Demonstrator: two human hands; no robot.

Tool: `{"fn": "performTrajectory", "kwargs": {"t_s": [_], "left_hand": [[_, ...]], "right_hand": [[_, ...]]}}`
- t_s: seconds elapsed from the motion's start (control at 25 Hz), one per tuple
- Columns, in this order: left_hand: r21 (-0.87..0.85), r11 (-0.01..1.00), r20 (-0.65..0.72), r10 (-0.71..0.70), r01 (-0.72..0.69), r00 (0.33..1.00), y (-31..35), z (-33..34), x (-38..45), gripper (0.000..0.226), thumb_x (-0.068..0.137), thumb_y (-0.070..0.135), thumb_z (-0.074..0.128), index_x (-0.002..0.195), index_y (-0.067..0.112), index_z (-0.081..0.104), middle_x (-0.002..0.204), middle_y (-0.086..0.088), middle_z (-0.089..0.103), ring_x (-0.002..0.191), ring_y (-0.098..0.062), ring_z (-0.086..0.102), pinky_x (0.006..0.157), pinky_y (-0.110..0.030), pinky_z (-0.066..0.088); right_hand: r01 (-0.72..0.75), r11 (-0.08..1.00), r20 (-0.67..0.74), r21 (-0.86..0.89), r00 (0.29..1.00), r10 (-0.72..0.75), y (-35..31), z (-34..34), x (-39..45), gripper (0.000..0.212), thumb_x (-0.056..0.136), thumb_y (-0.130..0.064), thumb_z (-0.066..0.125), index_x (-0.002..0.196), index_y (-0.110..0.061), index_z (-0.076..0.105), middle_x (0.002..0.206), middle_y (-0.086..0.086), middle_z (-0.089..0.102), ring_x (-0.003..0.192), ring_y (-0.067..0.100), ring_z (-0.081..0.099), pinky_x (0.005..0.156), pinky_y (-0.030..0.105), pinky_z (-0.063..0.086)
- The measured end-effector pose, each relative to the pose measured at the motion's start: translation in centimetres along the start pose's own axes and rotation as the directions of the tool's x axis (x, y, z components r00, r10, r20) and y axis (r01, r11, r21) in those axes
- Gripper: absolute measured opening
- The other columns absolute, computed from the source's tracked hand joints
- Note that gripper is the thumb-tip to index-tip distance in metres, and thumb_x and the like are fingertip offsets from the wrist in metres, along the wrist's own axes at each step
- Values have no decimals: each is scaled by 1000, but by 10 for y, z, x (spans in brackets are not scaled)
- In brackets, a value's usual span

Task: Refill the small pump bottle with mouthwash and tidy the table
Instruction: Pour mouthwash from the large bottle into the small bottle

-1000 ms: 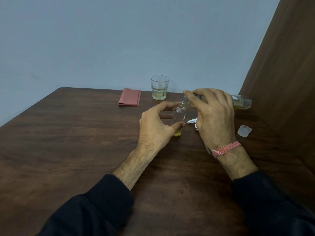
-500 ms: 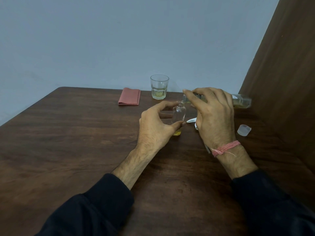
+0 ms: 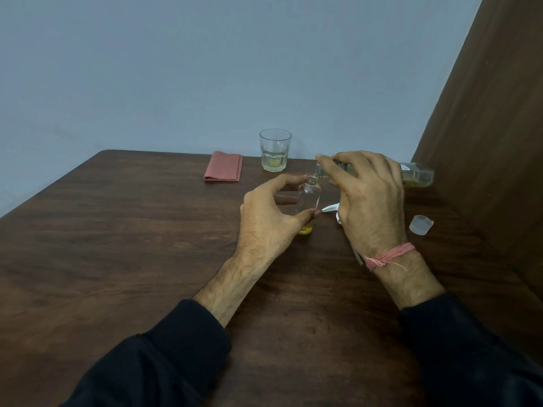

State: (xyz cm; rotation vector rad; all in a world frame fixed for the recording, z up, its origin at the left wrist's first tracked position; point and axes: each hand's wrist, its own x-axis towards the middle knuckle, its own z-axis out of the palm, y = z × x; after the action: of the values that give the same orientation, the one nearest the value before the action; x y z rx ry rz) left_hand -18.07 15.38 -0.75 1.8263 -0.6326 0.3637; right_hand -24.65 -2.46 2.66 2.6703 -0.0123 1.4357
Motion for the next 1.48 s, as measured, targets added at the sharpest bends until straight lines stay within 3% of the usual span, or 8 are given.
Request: {"fn": "performTrajectory", "kwargs": {"t_s": [0.44,0.6,0.8,1.16,1.28,1.48], "left_hand": [[10,1000,13,-7,7,1000,0,0,0,64,74,41,106,130,48,76,111,35,72,99,14,76,87,-21,63],[20,1000,-4,-2,3,1000,-1,1,0,64,73,42,106,131,45,78,117,30,78,99,14,76,86,-18,62],[16,1000,-2,-3,3,1000,-1,1,1,65,74,40,107,132,44,78,120,27,79,99,15,75,78,-2,54],[6,1000,-12,7,-7,1000,-2,1,1,65,73,40,107,131,44,79,115,29,77,99,14,76,77,-3,57],[6,1000,-7,2,-2,1000,-1,0,1,65,72,42,107,130,45,78,112,33,76,98,14,76,81,-10,61],[7,1000,-17,5,-5,1000,-2,0,1,65,72,42,107,131,44,79,117,28,79,98,13,77,81,-13,63]], "right_hand": [[3,1000,-5,6,1000,-3,0,-1,0,75,75,0,85,146,-20,68,130,9,72,122,38,63,103,55,45],[4,1000,-7,6,1000,-4,-1,-1,0,72,79,3,81,146,-20,68,130,9,72,122,38,63,103,54,45],[3,1000,-1,10,1000,-3,-1,-2,0,72,80,4,80,146,-20,68,131,9,72,123,38,62,104,54,44],[-1,1000,1,9,1000,1,-1,-2,0,71,80,5,81,146,-18,69,131,10,72,124,39,63,104,56,45],[0,1000,0,9,1000,0,-1,-2,0,70,81,4,81,146,-18,68,131,10,72,124,39,63,104,55,45],[-1,1000,-3,3,1000,1,-1,-1,0,69,83,5,80,147,-19,68,132,9,72,124,38,63,104,55,45]]}}
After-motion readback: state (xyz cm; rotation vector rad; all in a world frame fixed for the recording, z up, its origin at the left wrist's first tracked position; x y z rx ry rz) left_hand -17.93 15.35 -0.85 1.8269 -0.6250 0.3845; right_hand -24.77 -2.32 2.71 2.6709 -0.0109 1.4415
